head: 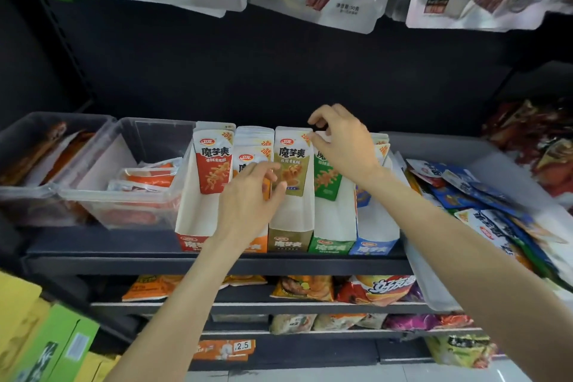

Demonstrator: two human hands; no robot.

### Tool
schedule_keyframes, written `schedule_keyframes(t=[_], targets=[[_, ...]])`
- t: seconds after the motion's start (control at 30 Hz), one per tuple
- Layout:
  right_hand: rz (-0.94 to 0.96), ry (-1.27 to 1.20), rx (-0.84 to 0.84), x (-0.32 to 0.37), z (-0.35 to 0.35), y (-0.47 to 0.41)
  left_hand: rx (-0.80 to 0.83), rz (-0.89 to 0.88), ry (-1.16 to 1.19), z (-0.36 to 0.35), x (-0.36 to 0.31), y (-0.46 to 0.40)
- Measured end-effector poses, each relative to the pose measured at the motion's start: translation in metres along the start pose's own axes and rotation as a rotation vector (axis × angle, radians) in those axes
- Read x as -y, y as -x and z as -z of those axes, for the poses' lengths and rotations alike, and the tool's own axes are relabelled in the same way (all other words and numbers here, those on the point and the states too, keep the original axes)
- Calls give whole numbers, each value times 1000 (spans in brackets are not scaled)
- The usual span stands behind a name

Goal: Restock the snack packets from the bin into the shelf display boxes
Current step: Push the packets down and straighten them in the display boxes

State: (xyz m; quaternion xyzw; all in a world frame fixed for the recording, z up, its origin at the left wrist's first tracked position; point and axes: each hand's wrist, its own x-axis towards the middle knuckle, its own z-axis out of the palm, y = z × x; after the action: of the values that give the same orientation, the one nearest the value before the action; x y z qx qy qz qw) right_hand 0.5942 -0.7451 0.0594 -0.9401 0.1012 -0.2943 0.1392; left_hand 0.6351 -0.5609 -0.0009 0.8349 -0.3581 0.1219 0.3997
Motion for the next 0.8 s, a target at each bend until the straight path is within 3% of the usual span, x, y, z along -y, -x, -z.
schedule_keyframes(t=[0.13, 0.23, 0.33, 0.5, 0.6, 0.8], targets=[[27, -74, 50, -13, 63, 48, -163, -378, 248, -4, -30, 1], [-26, 21, 48, -44, 110, 95, -120, -614, 302, -17, -63, -1], [-241, 90, 170, -91, 145, 136, 55, -690, 313, -36, -107, -3], [-513, 383, 362, -160, 169, 188, 558, -635, 203, -98, -171, -22], [-563, 372, 446, -172, 177, 201, 693, -701, 140, -143, -196, -38], [-529, 359, 465, -181, 184, 202, 874, -1035, -287, -193, -222, -62]])
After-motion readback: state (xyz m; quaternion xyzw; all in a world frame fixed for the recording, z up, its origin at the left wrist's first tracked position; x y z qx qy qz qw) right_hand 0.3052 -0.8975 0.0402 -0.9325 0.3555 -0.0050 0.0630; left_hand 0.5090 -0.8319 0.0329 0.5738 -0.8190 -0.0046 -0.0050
